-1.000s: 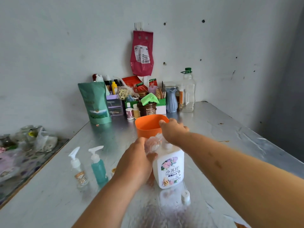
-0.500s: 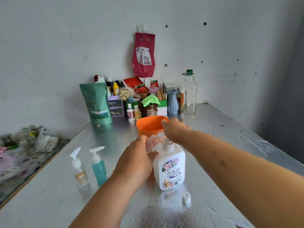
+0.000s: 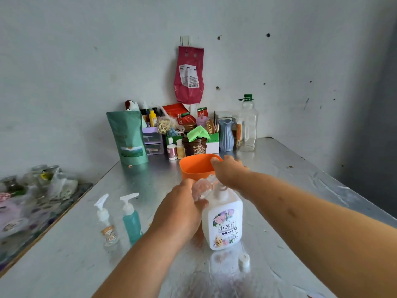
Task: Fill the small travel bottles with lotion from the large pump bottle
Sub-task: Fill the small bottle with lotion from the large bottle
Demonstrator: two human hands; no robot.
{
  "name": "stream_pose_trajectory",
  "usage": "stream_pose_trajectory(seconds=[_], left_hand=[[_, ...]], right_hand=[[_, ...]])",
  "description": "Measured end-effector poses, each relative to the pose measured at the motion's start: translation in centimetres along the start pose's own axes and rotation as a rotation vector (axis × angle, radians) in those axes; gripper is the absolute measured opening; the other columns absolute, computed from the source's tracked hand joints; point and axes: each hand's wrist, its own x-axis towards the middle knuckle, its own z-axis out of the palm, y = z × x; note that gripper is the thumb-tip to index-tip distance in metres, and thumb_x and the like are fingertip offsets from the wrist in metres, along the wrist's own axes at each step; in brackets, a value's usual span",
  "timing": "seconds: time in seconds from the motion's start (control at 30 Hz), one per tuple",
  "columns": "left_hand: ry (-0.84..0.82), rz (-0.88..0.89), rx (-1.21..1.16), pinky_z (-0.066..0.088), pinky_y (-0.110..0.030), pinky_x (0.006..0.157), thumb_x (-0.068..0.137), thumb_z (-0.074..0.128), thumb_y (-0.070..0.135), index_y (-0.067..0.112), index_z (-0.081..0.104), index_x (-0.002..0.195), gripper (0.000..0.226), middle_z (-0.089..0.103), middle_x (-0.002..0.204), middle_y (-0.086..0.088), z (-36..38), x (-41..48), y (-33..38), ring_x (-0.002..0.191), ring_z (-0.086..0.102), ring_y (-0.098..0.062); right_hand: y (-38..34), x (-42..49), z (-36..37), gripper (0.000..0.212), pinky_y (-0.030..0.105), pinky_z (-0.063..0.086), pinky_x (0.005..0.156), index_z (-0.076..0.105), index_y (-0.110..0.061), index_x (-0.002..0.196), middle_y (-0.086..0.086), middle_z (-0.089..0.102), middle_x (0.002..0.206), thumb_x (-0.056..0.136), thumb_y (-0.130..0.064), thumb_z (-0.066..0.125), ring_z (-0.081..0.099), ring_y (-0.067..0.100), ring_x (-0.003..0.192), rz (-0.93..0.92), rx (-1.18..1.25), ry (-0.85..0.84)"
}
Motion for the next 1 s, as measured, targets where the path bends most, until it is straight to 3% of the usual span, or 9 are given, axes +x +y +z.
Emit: stream_pose_trajectory(seconds=[0.17,0.43,0.6,0.7,0.77,0.83,1.0], left_hand=[[0.000,0.003,0.006,0.042,-0.027,0.083,0.092,0.062,0.034,0.028,0.050,0.120,0.031,0.061,0.122,0.005,-0.1,0.1,0.0,0.110,0.058,-0.017],[-0.005,0.007,-0.014,0.042,-0.029,0.080,0.092,0.061,0.035,0.030,0.050,0.118,0.029,0.060,0.120,0.007,0.0,0.2,-0.3,0.100,0.054,-0.014],[-0.022,-0.010,0.020,0.046,-0.033,0.084,0.093,0.061,0.034,0.029,0.050,0.119,0.030,0.060,0.119,0.007,0.5,0.3,-0.4,0.101,0.056,-0.016],[-0.022,-0.006,0.030,0.047,-0.034,0.086,0.093,0.061,0.035,0.029,0.050,0.119,0.029,0.061,0.120,0.006,0.3,0.1,-0.2,0.104,0.057,-0.017],[-0.024,-0.001,0.028,0.046,-0.032,0.087,0.093,0.061,0.034,0.029,0.050,0.121,0.031,0.061,0.121,0.006,0.1,0.0,-0.1,0.106,0.057,-0.017],[-0.013,0.005,0.019,0.045,-0.031,0.086,0.093,0.061,0.034,0.028,0.049,0.123,0.033,0.061,0.123,0.006,-0.3,-0.1,0.1,0.108,0.057,-0.016],[-0.008,0.003,0.028,0.043,-0.029,0.084,0.093,0.061,0.034,0.027,0.049,0.126,0.036,0.060,0.125,0.004,-0.4,0.0,0.5,0.111,0.057,-0.018]], right_hand=[[0.0,0.1,-0.1,0.041,0.048,0.024,0.114,0.033,-0.009,0.141,0.016,0.032,0.147,0.105,-0.023,0.020,0.029,0.039,0.135,0.032,0.077,0.005],[0.6,1.8,1.0,0.038,0.054,0.037,0.106,0.050,0.001,0.128,0.024,0.048,0.135,0.102,-0.018,0.029,0.044,0.042,0.126,-0.003,0.154,0.010],[0.8,2.4,2.5,0.026,0.053,0.035,0.106,0.048,-0.010,0.114,0.019,0.039,0.138,0.100,-0.010,0.026,0.042,0.039,0.124,0.045,0.162,0.076],[0.6,2.6,2.7,0.019,0.050,0.035,0.104,0.042,-0.012,0.103,0.019,0.041,0.137,0.099,-0.016,0.024,0.042,0.039,0.125,0.064,0.196,0.060],[0.6,3.1,2.8,0.046,0.044,0.035,0.095,0.044,-0.006,0.118,0.022,0.046,0.135,0.089,-0.036,0.023,0.043,0.041,0.124,0.089,0.296,0.040],[0.6,3.8,2.6,0.070,0.048,0.036,0.097,0.041,-0.009,0.133,0.023,0.049,0.133,0.077,-0.047,0.020,0.045,0.041,0.123,0.115,0.392,0.064],[0.6,3.1,1.7,0.057,0.052,0.033,0.108,0.036,-0.009,0.139,0.020,0.045,0.137,0.094,-0.040,0.025,0.042,0.038,0.126,0.110,0.416,0.054]])
